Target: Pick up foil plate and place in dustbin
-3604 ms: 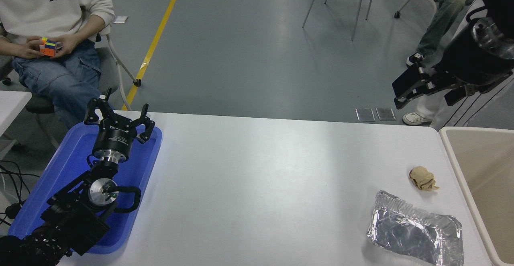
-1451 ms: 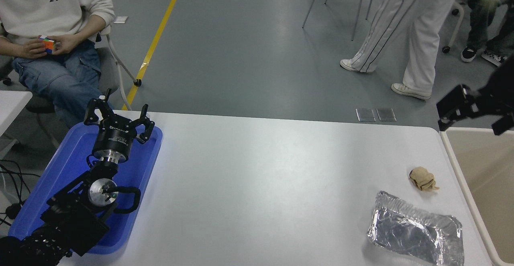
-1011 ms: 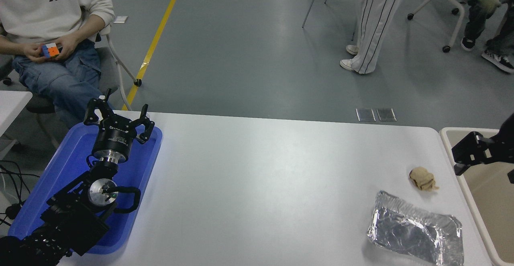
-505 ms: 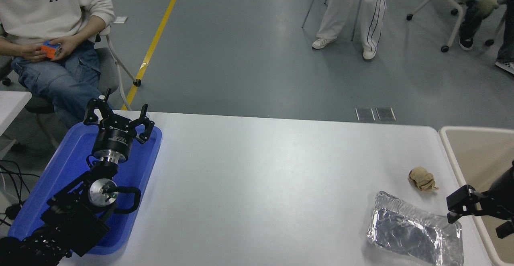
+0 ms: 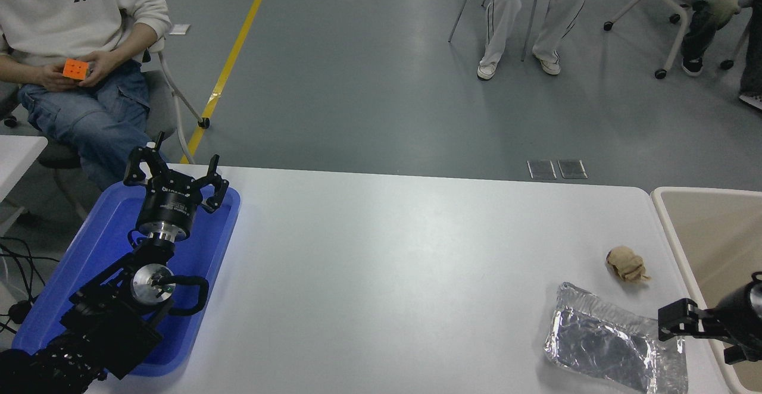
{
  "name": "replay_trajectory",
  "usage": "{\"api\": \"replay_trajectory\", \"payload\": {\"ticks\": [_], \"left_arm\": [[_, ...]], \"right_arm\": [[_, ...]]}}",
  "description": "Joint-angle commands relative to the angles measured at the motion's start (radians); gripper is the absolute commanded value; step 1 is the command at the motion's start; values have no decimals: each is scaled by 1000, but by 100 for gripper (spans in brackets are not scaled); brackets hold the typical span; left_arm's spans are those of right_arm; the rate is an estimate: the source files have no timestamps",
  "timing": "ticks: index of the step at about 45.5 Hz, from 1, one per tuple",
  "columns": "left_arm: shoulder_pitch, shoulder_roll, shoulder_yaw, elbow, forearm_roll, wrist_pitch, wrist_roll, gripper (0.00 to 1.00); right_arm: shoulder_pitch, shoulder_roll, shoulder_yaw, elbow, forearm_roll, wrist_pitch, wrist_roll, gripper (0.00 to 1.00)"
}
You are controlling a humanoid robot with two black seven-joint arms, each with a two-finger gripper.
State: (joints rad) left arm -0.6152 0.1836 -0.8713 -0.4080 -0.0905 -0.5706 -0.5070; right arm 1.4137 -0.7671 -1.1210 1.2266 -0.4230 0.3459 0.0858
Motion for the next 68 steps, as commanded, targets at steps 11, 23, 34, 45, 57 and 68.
{"api": "replay_trajectory", "payload": {"ticks": [11, 23, 34, 45, 57, 68], "left_arm": [[0, -1, 0, 0, 0, 0, -1, 100], [0, 1, 0, 0, 0, 0, -1, 100], [0, 0, 0, 0, 0, 0, -1, 100], [0, -1, 0, 0, 0, 0, -1, 100], [0, 1, 0, 0, 0, 0, -1, 100], [0, -1, 0, 0, 0, 0, -1, 100]], "right_arm": [[-188, 8, 105, -96, 1, -25, 0, 98], [-308, 11, 213, -165, 3, -99, 0, 98], [-381, 32, 283, -194, 12, -100, -1, 85], [-394, 35, 293, -191, 76, -90, -1, 31], [-394, 35, 293, -182, 84, -84, 0, 0], [-388, 28, 293, -182, 141, -84, -1, 0]]}}
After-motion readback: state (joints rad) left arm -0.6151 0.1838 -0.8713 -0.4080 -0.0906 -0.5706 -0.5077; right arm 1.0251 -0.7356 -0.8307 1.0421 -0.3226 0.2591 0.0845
